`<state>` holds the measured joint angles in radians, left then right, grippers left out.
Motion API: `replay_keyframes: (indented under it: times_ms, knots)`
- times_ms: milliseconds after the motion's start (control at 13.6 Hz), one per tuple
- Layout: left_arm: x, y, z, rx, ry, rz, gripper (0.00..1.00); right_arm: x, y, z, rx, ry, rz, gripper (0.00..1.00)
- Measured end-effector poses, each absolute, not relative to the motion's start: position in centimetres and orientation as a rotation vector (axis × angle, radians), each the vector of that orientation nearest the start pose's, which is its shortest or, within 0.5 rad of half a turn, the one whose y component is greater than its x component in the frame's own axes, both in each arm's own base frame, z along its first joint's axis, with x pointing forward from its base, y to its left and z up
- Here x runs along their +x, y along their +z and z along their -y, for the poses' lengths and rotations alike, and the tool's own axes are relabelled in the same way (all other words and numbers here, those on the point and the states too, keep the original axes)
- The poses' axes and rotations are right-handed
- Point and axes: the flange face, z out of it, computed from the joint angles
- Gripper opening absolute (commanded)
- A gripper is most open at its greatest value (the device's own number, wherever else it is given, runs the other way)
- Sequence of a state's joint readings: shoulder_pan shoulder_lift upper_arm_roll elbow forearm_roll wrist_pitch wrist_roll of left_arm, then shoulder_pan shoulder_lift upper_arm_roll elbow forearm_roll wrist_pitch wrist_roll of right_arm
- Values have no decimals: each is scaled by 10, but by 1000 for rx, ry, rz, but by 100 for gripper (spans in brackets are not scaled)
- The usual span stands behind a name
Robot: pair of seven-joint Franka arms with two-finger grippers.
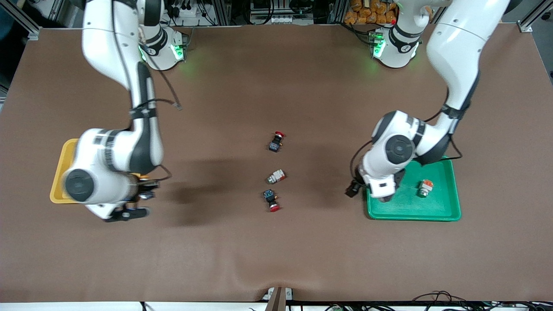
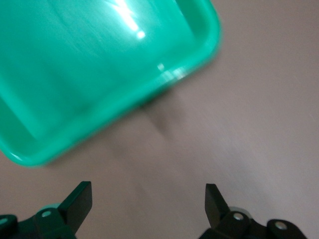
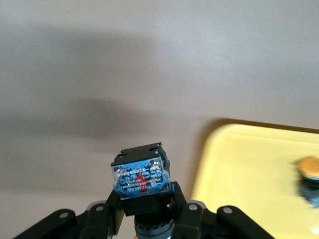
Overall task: Place green and yellow buttons in trays
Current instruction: 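Place the blue button in the yellow tray while the left gripper reaches buttons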
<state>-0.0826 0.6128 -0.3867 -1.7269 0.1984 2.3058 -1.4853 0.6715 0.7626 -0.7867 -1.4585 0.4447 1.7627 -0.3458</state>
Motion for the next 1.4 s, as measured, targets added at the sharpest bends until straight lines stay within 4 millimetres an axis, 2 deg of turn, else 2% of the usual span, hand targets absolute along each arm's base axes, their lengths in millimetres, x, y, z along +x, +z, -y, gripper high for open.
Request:
replay_keyframes:
  times_ms: [74, 148, 221, 295, 369, 443, 738, 885, 1107, 1402]
  knots:
    - [609, 251, 296, -2869, 76, 1429, 100, 677, 300, -28, -3138, 421, 294, 0]
    - [607, 249, 314, -2892, 79, 1400, 100, 673, 292, 1, -3121, 448, 300, 22]
    - [604, 247, 331, -2912, 83, 1373, 100, 670, 286, 28, -3105, 466, 307, 71]
    - [601, 244, 346, -2931, 86, 1349, 100, 666, 282, 50, -3088, 478, 319, 100]
    - [600, 244, 360, -2952, 83, 1330, 100, 665, 280, 63, -3077, 481, 334, 100]
    - [599, 245, 376, -2977, 77, 1310, 100, 664, 280, 67, -3072, 481, 347, 100]
    - [588, 245, 435, -3044, 15, 1208, 100, 669, 288, 34, -3057, 487, 426, 100]
    - [580, 238, 459, -3058, -16, 1157, 100, 680, 311, 12, -3060, 448, 477, 100]
    - [572, 230, 486, -3085, -26, 1112, 100, 692, 360, -13, -3061, 400, 492, 100]
    - [565, 224, 504, -3112, -28, 1085, 100, 687, 427, -18, -3042, 284, 453, 100]
